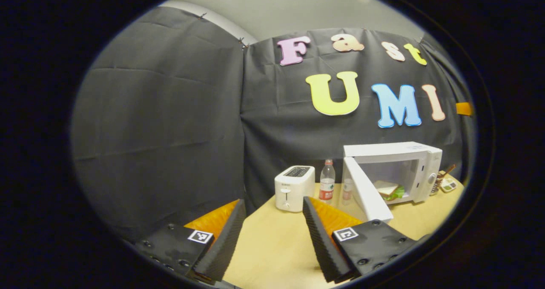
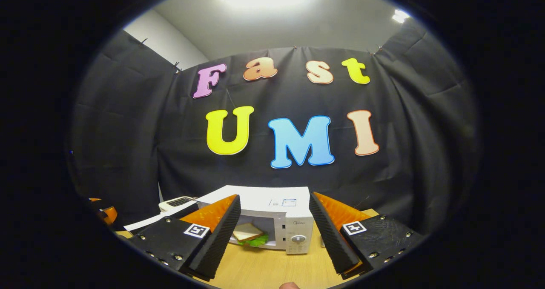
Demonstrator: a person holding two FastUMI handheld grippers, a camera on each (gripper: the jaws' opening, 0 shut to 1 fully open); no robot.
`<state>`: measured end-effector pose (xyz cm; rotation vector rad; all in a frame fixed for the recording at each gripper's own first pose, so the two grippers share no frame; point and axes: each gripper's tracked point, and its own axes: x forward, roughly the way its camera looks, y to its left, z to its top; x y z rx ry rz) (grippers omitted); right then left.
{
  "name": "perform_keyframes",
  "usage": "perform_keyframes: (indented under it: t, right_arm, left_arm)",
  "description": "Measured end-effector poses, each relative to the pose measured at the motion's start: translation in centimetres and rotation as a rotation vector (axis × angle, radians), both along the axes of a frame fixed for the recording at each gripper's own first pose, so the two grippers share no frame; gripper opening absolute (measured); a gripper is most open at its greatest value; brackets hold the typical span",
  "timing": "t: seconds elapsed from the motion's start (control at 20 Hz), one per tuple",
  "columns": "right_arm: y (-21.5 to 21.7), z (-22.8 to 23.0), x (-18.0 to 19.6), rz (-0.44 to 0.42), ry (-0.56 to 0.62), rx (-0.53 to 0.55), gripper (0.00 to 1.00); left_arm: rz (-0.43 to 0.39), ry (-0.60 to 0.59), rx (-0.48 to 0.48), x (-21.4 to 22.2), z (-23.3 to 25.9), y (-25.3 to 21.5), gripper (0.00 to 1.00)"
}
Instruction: Open the microwave oven with the left hand, put the food in, and close the microwave oven.
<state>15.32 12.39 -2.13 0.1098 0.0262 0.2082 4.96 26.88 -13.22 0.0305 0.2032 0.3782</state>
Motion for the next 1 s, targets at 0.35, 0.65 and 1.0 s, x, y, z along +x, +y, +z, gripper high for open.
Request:
perform_keyframes:
  t: [0.35, 0.65, 1.0]
  right_arm:
    - [-1.2, 0.4, -1.7, 0.033, 0.006, -0.001, 0.97]
    - [-3.3, 0.4, -3.1, 0.027, 0.009, -0.005, 0.98]
    - [-7.6, 0.4, -4.7, -0.01, 0.004, -0.012, 0.98]
  left_arm:
    - [-0.025, 0.083, -0.041, -0.1, -3.6, -2.1, 0.24]
    - [-0.095, 0.11, -0.034, 0.4, -4.7, -5.8, 0.07]
    - [-0.14, 0.152, 0.028, 1.0, -5.0, -8.8, 0.07]
